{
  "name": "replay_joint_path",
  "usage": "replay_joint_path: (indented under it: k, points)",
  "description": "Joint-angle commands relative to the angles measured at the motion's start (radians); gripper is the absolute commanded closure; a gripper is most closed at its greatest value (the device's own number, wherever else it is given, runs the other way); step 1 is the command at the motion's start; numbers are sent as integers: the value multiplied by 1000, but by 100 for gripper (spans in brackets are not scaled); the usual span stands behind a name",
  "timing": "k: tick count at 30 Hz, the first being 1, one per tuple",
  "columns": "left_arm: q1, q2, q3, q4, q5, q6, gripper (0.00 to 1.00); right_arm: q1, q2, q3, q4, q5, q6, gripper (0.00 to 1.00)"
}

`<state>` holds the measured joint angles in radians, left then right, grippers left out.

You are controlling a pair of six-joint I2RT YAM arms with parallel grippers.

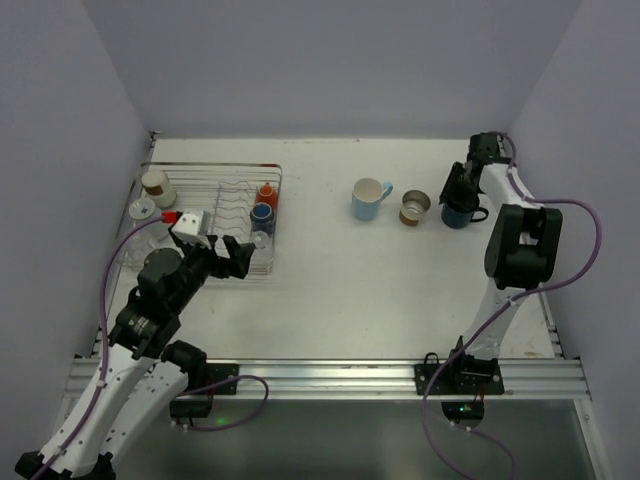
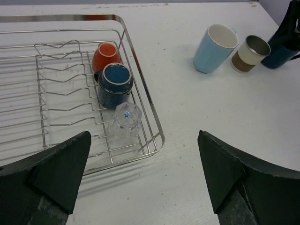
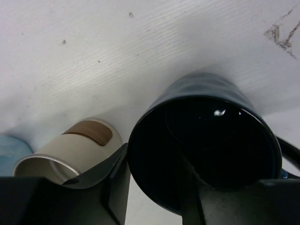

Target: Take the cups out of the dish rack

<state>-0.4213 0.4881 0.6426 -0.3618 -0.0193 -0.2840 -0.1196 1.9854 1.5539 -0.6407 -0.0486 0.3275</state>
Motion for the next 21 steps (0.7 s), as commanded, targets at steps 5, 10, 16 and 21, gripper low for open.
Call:
replay_joint_path:
  k: [5, 10, 16, 21]
  points:
    - [1, 20, 8, -15, -139, 14, 0, 6, -111, 31, -1, -46, 4, 48]
    - [1, 50, 29, -34, -249, -9, 0, 6, -288, -44, 74, -91, 47, 33]
    - [1, 173, 112, -60, -312, -79, 0, 85, -677, -348, 360, -174, 134, 12]
    - [16, 285, 225, -59, -584, -112, 0, 444, -943, -641, 548, 70, 131, 11]
